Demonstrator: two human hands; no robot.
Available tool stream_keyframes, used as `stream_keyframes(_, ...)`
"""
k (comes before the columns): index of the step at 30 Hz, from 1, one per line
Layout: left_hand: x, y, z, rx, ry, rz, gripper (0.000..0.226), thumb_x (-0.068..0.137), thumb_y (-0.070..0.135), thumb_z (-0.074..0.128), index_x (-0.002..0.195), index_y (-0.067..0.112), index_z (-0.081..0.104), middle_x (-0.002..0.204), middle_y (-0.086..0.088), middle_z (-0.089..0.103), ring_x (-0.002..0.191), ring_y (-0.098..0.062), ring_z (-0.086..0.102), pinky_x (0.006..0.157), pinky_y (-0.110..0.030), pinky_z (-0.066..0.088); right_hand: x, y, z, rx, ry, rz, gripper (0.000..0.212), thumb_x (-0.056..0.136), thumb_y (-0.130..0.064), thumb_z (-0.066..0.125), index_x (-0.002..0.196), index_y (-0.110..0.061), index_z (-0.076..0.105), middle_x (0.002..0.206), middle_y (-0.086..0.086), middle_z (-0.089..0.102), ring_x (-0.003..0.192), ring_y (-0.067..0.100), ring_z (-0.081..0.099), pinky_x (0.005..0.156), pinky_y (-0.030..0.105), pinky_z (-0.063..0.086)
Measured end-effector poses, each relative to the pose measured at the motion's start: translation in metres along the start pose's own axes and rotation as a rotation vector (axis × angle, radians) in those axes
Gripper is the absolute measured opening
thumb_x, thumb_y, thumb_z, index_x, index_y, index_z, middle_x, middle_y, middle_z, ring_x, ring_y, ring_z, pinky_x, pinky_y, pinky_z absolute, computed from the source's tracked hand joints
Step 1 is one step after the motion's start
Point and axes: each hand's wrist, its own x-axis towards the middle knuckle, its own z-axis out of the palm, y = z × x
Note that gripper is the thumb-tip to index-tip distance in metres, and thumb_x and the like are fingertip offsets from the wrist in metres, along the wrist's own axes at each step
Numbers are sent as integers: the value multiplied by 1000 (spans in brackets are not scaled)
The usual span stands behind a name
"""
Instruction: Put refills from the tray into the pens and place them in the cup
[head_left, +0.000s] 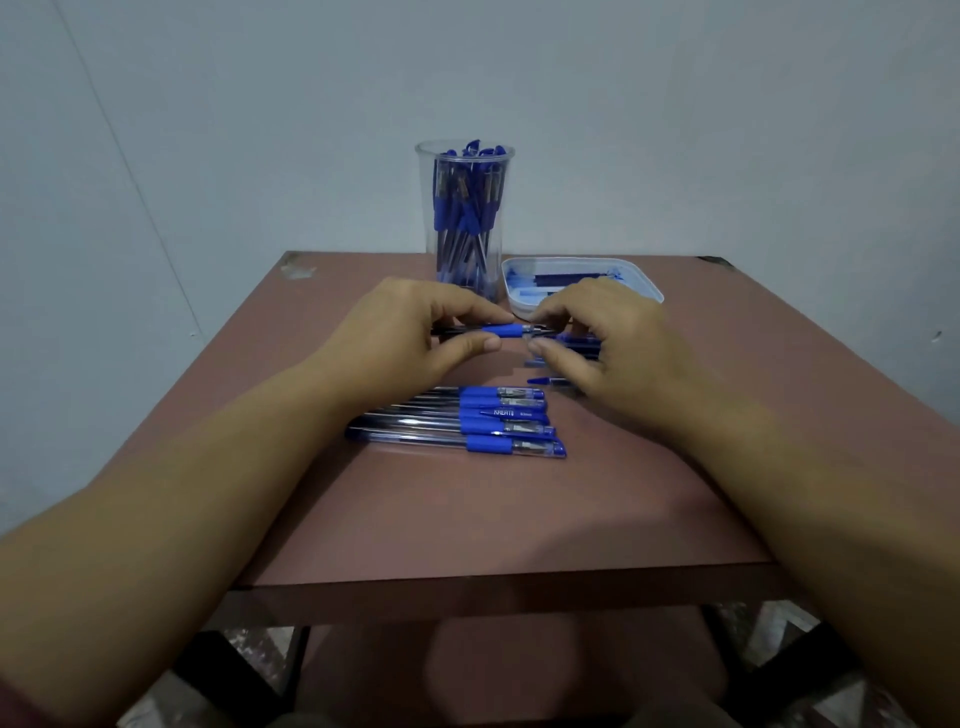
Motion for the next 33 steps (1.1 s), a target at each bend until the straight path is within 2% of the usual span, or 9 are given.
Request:
stream_keyframes(5,0,1,0,3,-2,7,24,86,32,72,110,37,72,83,35,62,77,2,63,71,-30,57,1,2,2,19,14,16,13,95,-24,58,95,-15,68,83,-6,61,78,9,49,72,19,39)
stream_keyframes(9,0,0,0,-15,-1,3,24,87,31,72,111,36,72,90,26,69,76,-1,64,72,-37,57,-1,-1,0,53,6,39,17,88,-31,67,99,-19,63,88,-12,59,79,1,49,72,10,38)
stream_keyframes(12,0,0,1,-25,1,-2,24,86,30,72,110,35,72,90,25,68,76,-2,64,72,-38,57,-1,-1,1,86,-1,78,24,92,-41,55,101,-20,64,87,-14,58,79,2,51,72,10,38)
stream_keyframes(15,1,1,1,-15,-4,0,24,86,31,72,110,36,72,86,29,65,77,-3,65,72,-37,57,1,3,4,81,-13,75,24,96,-33,52,92,-16,68,79,-11,60,75,6,50,69,13,37)
stream_keyframes(17,1,1,0,-13,-6,-3,24,86,31,72,109,36,72,85,30,65,76,-3,65,71,-36,57,1,2,3,102,-17,93,15,91,-29,60,96,-18,67,81,-14,61,75,6,53,69,8,38)
stream_keyframes(21,1,0,-1,-15,-2,-1,24,86,31,72,110,36,72,86,29,66,78,-1,65,72,-35,57,0,-2,-1,233,-27,197,24,90,-37,61,109,-23,66,83,-16,63,76,1,58,68,9,42)
stream_keyframes(24,1,0,0,-14,-4,-4,24,86,31,73,110,36,72,85,33,63,79,-2,65,73,-34,57,2,-2,0,207,-33,192,17,95,-29,58,97,-19,71,73,-19,62,70,2,57,61,11,37)
stream_keyframes(27,1,0,-1,-17,-6,-21,24,87,31,72,110,36,72,88,26,68,79,-2,65,74,-34,57,2,-2,1,225,-11,218,7,90,-21,66,96,-20,71,74,-22,61,71,3,57,63,13,42)
stream_keyframes(33,2,-8,-6,6,22,-80,23,87,32,71,110,37,72,83,30,64,78,1,63,76,-28,55,2,5,-1,189,4,290,13,89,-11,67,96,-21,69,83,-21,58,78,-7,54,69,5,37)
